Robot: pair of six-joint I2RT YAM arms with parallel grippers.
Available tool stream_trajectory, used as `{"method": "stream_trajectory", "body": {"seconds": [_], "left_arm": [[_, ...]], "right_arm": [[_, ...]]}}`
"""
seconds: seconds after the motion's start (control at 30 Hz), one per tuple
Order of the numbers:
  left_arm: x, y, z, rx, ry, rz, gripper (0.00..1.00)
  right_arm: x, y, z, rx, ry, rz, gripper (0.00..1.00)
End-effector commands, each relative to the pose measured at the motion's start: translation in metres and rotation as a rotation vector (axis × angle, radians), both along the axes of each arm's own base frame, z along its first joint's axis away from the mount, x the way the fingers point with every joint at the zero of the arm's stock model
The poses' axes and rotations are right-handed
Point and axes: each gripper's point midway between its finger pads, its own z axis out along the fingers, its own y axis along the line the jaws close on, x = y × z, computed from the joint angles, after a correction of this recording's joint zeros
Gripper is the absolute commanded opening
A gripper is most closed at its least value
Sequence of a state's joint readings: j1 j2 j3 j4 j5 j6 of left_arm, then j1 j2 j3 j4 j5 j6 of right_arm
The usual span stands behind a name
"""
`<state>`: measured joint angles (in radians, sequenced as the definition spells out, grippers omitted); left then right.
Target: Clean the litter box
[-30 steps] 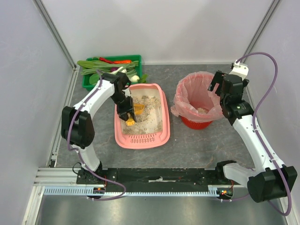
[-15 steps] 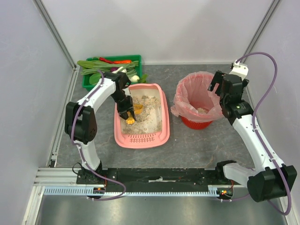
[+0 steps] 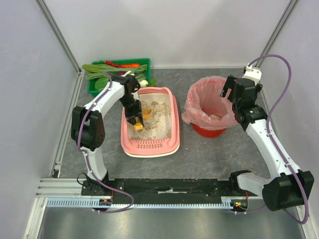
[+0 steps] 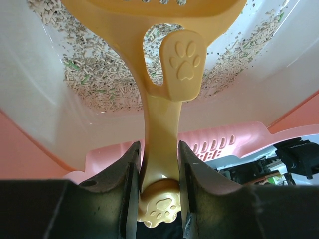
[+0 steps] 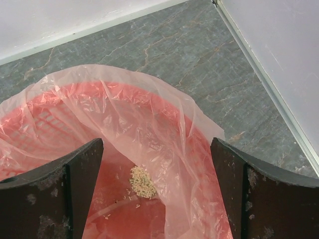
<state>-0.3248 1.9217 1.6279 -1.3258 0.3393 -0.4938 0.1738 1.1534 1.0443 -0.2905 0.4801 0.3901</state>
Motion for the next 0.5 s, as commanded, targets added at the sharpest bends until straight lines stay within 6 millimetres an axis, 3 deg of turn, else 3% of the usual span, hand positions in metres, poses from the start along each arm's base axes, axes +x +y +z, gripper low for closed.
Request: {"method": "stream_trajectory", "body": {"seconds": [0.0,0.47], "left_arm": [[0.012,0.008,-0.018,0.036,-0.036,-0.034,0.02],[0.004,0.014,-0.012,0.034,-0.165,-0.019,0.02]], "right_arm": [[0.010,-0.002,0.026,-0.010,-0.067,-0.010,0.98],[0.022,0.004,0.031,-0.003,-0.071,0.013,0.98]]}}
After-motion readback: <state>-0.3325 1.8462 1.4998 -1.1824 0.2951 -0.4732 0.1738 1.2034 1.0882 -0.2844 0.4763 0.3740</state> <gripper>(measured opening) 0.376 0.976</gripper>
